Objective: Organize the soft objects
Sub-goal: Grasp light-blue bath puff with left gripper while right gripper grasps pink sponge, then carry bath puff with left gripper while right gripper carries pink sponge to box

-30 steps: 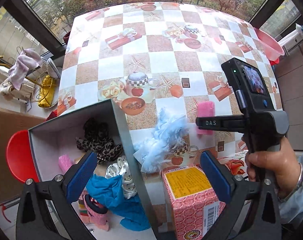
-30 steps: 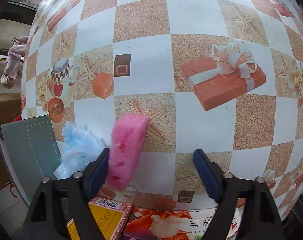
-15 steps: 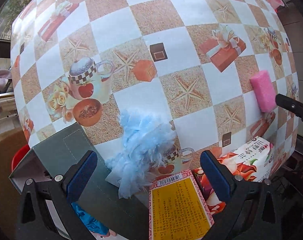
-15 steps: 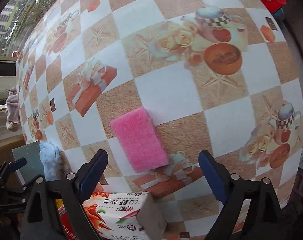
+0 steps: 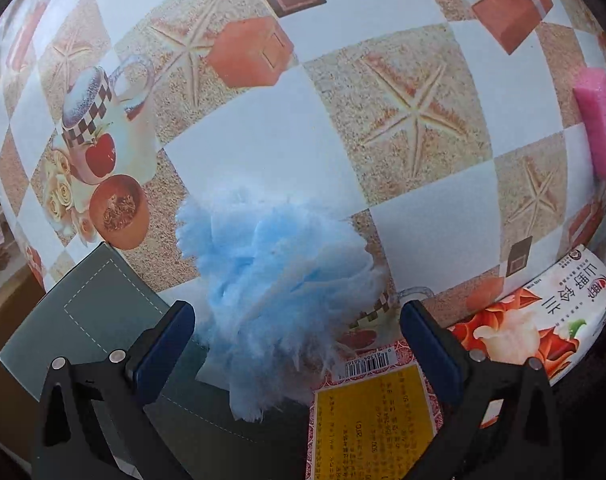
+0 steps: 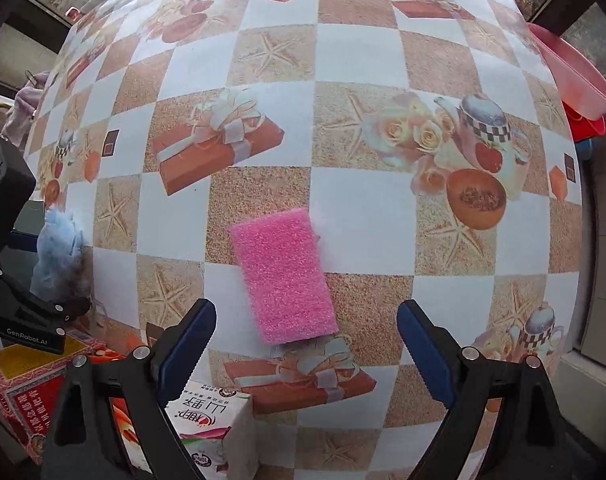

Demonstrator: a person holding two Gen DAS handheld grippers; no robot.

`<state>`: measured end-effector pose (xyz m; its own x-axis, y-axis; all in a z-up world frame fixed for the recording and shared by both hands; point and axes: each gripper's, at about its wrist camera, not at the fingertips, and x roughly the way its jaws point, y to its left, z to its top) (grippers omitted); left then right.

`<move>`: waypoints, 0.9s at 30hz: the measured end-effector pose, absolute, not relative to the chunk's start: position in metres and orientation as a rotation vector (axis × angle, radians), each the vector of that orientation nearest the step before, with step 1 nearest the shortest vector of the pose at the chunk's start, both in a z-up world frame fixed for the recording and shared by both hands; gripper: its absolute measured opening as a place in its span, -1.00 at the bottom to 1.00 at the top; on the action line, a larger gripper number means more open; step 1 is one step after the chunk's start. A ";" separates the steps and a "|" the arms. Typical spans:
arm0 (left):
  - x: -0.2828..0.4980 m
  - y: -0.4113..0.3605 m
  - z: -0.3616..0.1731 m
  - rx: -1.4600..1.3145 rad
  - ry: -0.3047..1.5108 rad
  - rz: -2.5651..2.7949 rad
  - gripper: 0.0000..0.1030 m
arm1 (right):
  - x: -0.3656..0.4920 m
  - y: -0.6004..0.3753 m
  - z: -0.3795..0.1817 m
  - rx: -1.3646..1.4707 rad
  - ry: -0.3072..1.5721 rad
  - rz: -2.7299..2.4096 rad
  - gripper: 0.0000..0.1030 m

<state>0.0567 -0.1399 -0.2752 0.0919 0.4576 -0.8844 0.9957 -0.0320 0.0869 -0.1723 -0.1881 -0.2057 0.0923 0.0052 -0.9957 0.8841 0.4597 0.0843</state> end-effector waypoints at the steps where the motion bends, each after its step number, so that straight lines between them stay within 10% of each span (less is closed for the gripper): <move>1: 0.056 -0.140 -0.277 1.613 1.469 -0.885 0.99 | -0.169 -0.190 -0.209 0.885 1.322 -0.791 0.81; 11: 0.051 -0.140 -0.290 1.713 1.460 -0.900 0.92 | -0.135 -0.193 -0.234 0.841 1.346 -0.763 0.76; 15: 0.040 -0.133 -0.281 1.690 1.490 -0.969 0.40 | -0.113 -0.183 -0.241 0.799 1.365 -0.807 -0.03; 19: 0.030 -0.135 -0.269 1.695 1.417 -1.024 -0.36 | -0.125 -0.193 -0.239 0.895 1.320 -0.822 -0.13; 27: 0.025 -0.144 -0.227 1.487 1.326 -1.138 -0.40 | -0.155 -0.203 -0.218 1.024 1.210 -0.853 -0.13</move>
